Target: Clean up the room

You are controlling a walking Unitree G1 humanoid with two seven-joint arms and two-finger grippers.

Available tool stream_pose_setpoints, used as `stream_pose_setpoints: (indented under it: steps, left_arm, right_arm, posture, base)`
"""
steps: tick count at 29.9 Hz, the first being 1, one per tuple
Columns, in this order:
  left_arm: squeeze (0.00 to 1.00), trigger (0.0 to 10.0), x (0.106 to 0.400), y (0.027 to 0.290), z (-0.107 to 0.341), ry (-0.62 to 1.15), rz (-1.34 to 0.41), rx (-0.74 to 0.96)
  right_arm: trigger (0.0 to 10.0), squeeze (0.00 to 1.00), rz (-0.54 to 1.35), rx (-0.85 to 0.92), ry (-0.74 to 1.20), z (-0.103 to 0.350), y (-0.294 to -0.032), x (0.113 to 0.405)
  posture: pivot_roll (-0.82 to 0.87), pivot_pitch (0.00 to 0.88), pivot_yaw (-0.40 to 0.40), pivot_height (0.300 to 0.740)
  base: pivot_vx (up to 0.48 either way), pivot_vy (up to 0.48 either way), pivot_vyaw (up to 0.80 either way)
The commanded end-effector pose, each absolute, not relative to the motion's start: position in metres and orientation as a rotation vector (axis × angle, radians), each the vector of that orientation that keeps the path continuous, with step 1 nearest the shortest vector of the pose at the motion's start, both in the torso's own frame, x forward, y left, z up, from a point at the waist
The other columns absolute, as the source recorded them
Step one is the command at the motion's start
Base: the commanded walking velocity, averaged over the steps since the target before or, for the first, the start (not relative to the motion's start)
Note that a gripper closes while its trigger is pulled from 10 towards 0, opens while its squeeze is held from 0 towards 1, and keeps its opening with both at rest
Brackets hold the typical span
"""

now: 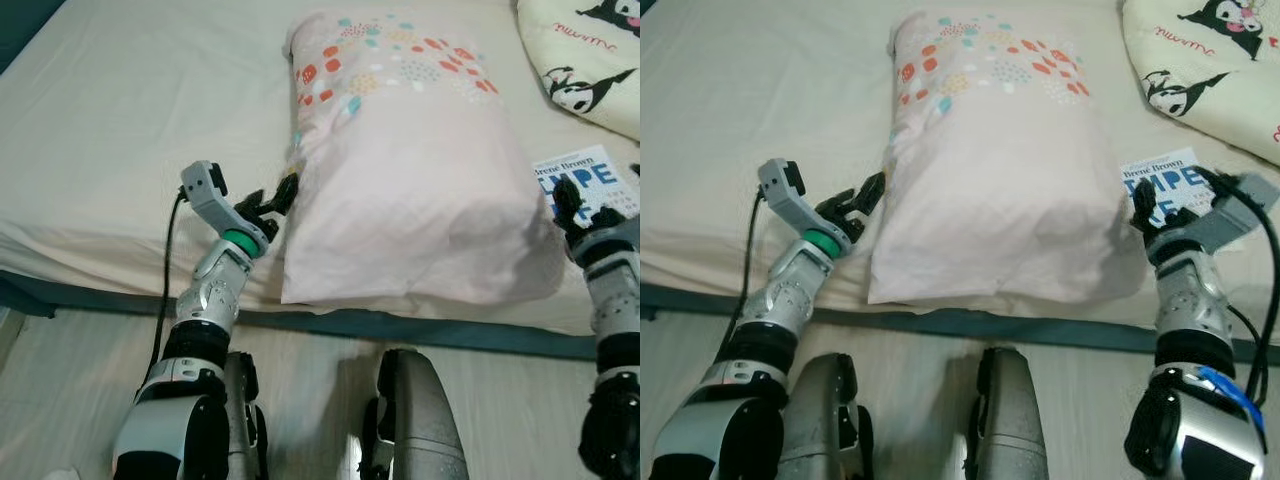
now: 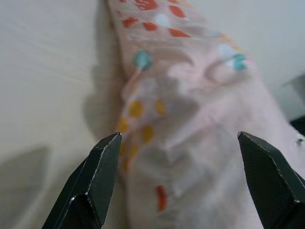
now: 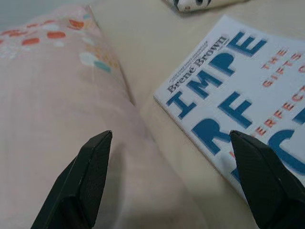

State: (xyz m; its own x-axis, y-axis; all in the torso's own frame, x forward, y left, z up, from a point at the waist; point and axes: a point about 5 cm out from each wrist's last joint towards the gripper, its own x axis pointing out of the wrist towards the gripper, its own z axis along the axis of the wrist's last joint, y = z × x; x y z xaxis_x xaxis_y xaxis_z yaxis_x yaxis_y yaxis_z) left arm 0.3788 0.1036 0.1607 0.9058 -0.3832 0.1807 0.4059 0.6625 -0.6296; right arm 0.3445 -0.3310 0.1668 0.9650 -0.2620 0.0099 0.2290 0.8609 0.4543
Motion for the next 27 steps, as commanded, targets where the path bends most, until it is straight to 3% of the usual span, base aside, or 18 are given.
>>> stream_pose_setpoints:
  steps: [1,8,14,15,17,18,19,20,21,27]
  left_arm:
    - [1.0,10.0,0.377,0.094,0.156,-0.008,-0.504,-0.769]
    - [1.0,10.0,0.374,0.072,0.154,0.018,-0.62,-0.784]
    - [0.98,10.0,0.368,0.053,0.148,0.056,-0.711,-0.69]
    - [0.81,10.0,0.366,0.049,0.142,0.081,-0.715,-0.65]
    - [0.81,10.0,0.366,0.049,0.142,0.081,-0.715,-0.65]
    - [0.51,10.0,0.364,0.047,0.136,0.101,-0.707,-0.638]
    - [0.51,10.0,0.364,0.047,0.136,0.101,-0.707,-0.638]
    - [0.2,10.0,0.364,0.043,0.136,0.108,-0.707,-0.67]
    - [0.0,10.0,0.364,0.038,0.139,0.104,-0.716,-0.717]
    - [0.0,10.0,0.36,0.019,0.15,0.092,-0.802,-0.788]
  right_arm:
    - [10.0,1.0,-0.232,0.502,-0.034,0.159,-0.333,0.342]
    - [10.0,1.0,-0.168,0.617,-0.047,0.158,-0.331,0.346]
    - [10.0,1.0,-0.081,0.664,-0.001,0.152,-0.318,0.35]
    - [10.0,1.0,-0.037,0.666,0.03,0.148,-0.31,0.353]
    - [10.0,1.0,-0.037,0.666,0.03,0.148,-0.31,0.353]
    - [10.0,1.0,0.014,0.658,0.061,0.145,-0.3,0.355]
    - [10.0,1.0,0.014,0.658,0.061,0.145,-0.3,0.355]
    - [10.0,1.0,0.061,0.663,0.077,0.143,-0.29,0.358]
    - [10.0,1.0,0.095,0.668,0.084,0.142,-0.283,0.361]
    - [10.0,1.0,0.123,0.683,0.086,0.141,-0.276,0.363]
  posture:
    - [0.02,0.22,0.058,0.594]
    - [0.02,0.223,0.056,0.594]
    - [0.02,0.224,0.045,0.594]
    - [0.02,0.224,0.039,0.594]
    - [0.02,0.224,0.039,0.594]
    - [0.02,0.224,0.039,0.594]
    - [0.02,0.224,0.039,0.594]
    - [0.02,0.226,0.04,0.594]
    - [0.02,0.226,0.04,0.594]
    - [0.02,0.223,0.044,0.594]
  base:
    - [0.0,0.0,0.0]
    - [0.0,0.0,0.0]
    - [0.0,0.0,0.0]
    - [0.0,0.0,0.0]
    - [0.0,0.0,0.0]
    - [0.0,0.0,0.0]
    - [0.0,0.0,0.0]
    - [0.0,0.0,0.0]
    - [0.0,0.0,0.0]
    - [0.0,0.0,0.0]
